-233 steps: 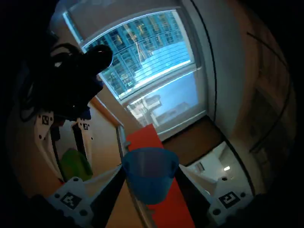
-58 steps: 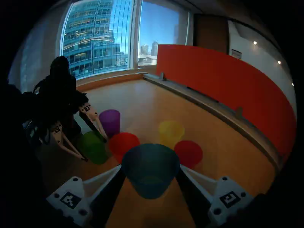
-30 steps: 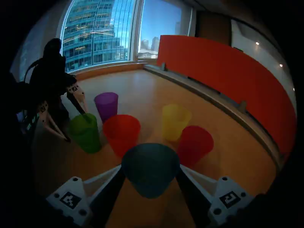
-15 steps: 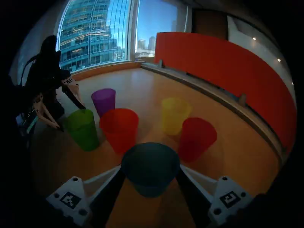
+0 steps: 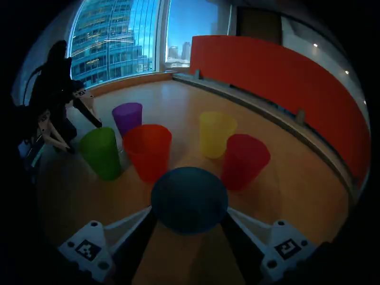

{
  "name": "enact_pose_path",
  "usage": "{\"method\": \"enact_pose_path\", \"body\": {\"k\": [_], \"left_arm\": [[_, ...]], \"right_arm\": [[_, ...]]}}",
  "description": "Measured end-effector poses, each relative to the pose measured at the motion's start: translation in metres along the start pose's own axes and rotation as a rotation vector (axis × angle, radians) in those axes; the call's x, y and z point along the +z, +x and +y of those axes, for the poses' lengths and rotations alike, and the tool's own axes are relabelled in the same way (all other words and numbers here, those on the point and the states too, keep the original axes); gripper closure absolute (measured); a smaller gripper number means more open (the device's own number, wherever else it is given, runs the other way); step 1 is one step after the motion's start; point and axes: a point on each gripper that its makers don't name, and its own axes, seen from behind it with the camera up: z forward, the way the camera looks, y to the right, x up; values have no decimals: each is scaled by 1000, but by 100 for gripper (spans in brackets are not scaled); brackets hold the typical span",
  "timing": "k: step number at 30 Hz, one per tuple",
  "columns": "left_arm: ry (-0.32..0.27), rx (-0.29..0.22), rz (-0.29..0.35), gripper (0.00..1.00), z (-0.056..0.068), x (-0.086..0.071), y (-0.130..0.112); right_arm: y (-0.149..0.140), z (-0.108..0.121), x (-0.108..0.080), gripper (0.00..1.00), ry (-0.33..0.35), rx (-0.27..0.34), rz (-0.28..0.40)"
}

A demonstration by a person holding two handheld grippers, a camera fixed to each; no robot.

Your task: Pour water

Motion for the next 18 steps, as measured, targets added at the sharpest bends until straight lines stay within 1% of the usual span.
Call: {"method": "enact_pose_path", "body": {"k": [2, 6, 14, 18], "left_arm": [[6, 5, 0, 4, -1, -1, 0], [23, 15, 5, 5, -5, -6, 2], [60, 14, 25, 4, -14, -17, 8], [83, 19, 34, 4, -17, -22, 10]], "right_arm": [[-1, 0, -3, 0, -6, 0, -1], [-3, 3, -12, 0, -20, 6, 2], [-9, 8, -37, 0, -56, 37, 23], [-9, 11, -50, 0, -83, 58, 45]]}}
